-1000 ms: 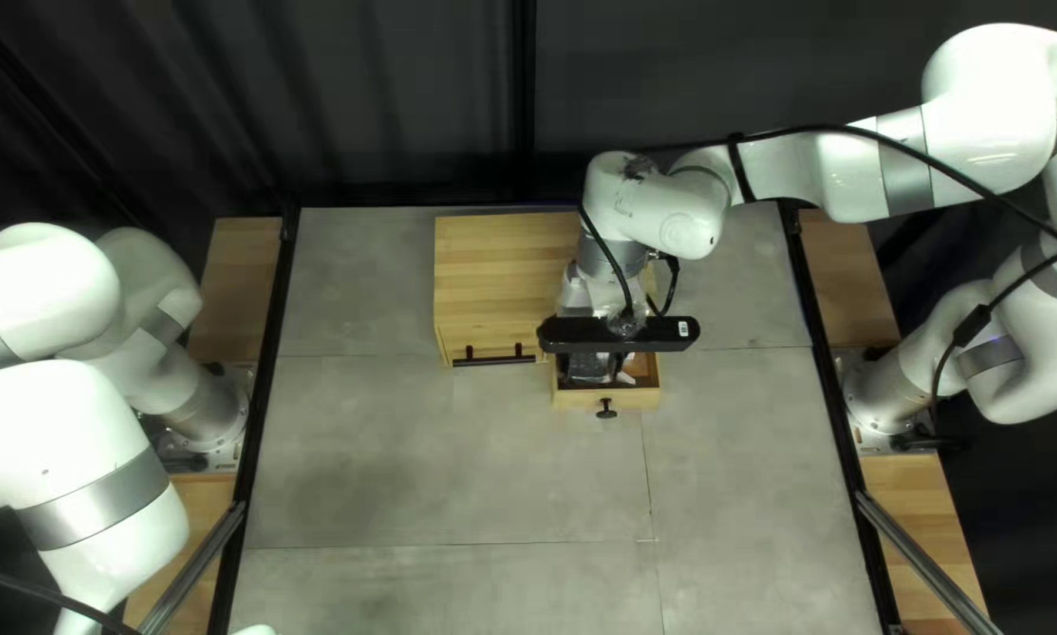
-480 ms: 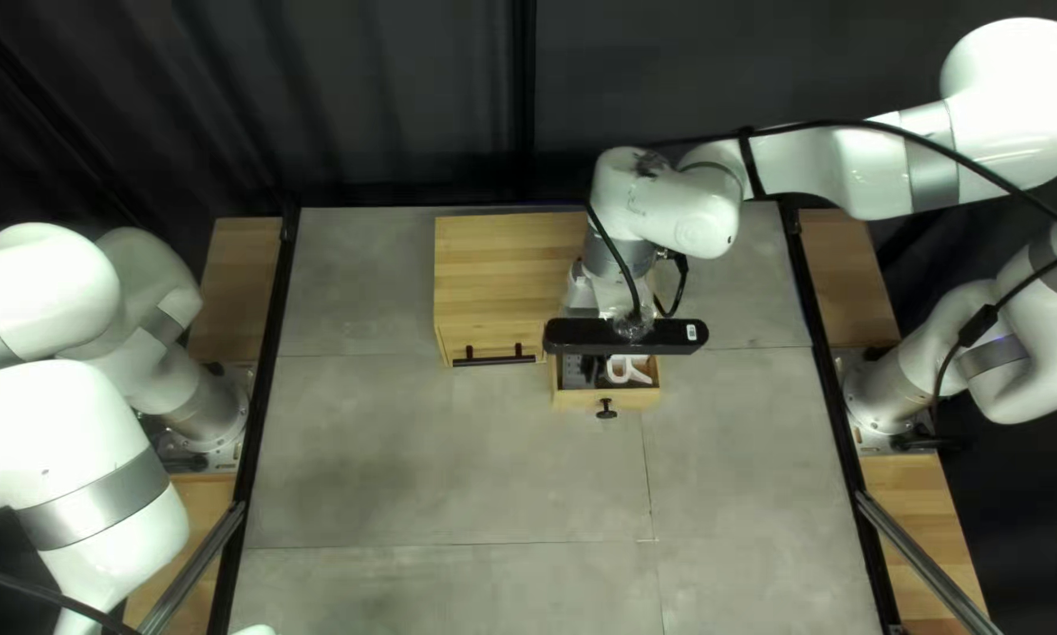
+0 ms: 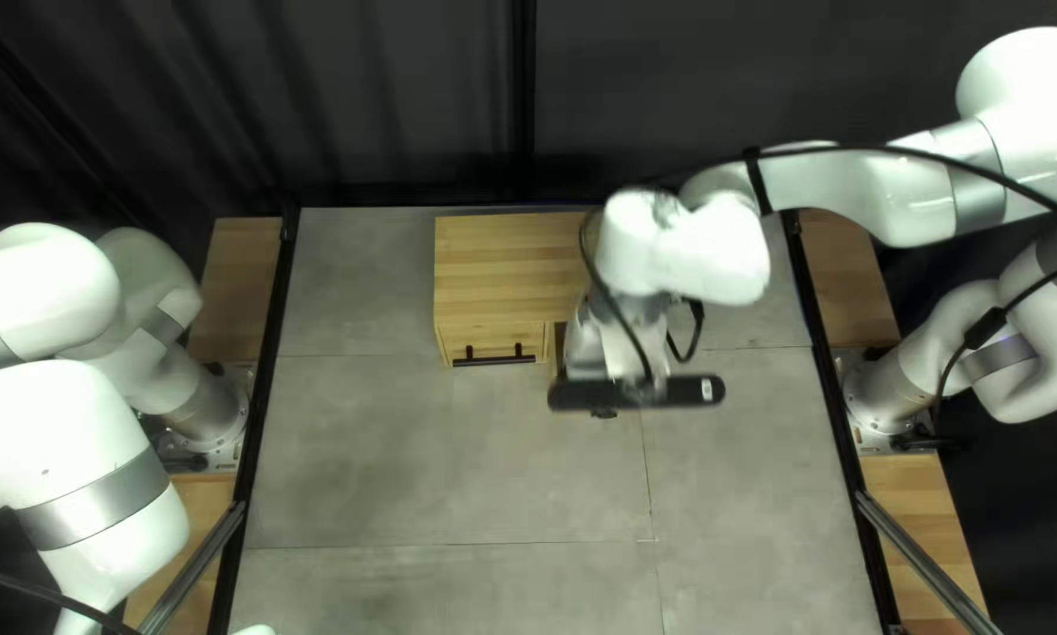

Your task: Open drawers and place objects into drawer and close

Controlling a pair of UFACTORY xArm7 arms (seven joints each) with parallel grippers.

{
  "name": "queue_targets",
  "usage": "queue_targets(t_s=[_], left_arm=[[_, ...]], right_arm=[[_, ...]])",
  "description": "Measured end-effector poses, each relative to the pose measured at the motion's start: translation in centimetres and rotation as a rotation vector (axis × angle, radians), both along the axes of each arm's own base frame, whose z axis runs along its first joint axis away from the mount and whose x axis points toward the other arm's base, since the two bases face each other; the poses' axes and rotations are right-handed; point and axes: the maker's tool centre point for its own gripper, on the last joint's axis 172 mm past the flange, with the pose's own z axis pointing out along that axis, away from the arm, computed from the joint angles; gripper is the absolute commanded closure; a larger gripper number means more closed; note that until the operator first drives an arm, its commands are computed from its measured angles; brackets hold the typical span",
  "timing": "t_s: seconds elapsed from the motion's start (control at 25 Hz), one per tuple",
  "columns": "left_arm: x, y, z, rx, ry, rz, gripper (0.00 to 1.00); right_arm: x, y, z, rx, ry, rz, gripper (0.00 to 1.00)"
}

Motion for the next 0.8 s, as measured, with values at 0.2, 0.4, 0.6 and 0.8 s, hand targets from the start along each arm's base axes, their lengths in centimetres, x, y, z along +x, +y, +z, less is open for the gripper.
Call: queue_targets(t_s=[0.2,0.4,0.6,0.8], left_arm=[[0.0,0.0,0.0,0.0,0.0,0.0,0.0],[0.0,0.0,0.0,0.0,0.0,0.0,0.0],[0.0,0.0,0.0,0.0,0.0,0.0,0.0],[0.0,0.0,0.0,0.0,0.0,0.0,0.0]], right_arm=[[-0.5,0.5,-1.0,-0.04,0.006,-0.012,0.0],[-0.7,0.8,-2.5,-0.086,0.027,-0.048,0.0],[-0.7,1.1,-4.2,-0.14,0.028,-0.062,0.0],[-0.5,1.4,-5.1,-0.174,0.028,-0.052,0.0]])
